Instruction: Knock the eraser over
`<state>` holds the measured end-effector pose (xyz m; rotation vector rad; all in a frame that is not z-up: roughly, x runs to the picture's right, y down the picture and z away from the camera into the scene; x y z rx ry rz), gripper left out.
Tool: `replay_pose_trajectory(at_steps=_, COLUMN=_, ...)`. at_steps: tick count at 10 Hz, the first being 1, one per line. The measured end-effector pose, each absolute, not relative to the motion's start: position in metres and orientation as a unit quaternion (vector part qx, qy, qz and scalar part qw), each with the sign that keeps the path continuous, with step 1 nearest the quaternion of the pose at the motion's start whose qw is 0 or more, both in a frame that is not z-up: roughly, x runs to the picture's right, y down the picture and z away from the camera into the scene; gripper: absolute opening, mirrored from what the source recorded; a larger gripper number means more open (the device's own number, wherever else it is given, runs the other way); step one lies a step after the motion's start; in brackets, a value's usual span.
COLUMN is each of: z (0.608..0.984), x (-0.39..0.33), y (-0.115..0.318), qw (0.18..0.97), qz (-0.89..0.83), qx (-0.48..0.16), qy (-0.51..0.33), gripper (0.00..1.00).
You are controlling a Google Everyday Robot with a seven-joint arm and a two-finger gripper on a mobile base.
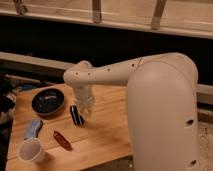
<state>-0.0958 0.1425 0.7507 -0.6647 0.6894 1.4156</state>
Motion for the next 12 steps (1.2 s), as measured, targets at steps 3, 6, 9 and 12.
replay_pose_trajectory(at_steps=3, z=0.754, x=-0.102, y=0.138, qw=0.659, qz=0.618, qx=-0.298, qy=0.308, gripper=0.0)
replay_pose_trajectory(at_steps=6, z=0.759, x=-0.123, y=0.129, qw=0.674, qz=0.605, qx=-0.303, qy=0.297, gripper=0.0)
replay_pose_trajectory(at_steps=9, z=0.761, x=-0.123, y=0.117, qw=0.682, qz=0.601, qx=-0.304, qy=0.285, gripper=0.0)
replay_pose_trajectory(at_steps=12, z=0.76, x=-0.115, y=0.086, qw=0.683, qz=0.607, qx=-0.302, qy=0.272, gripper=0.0)
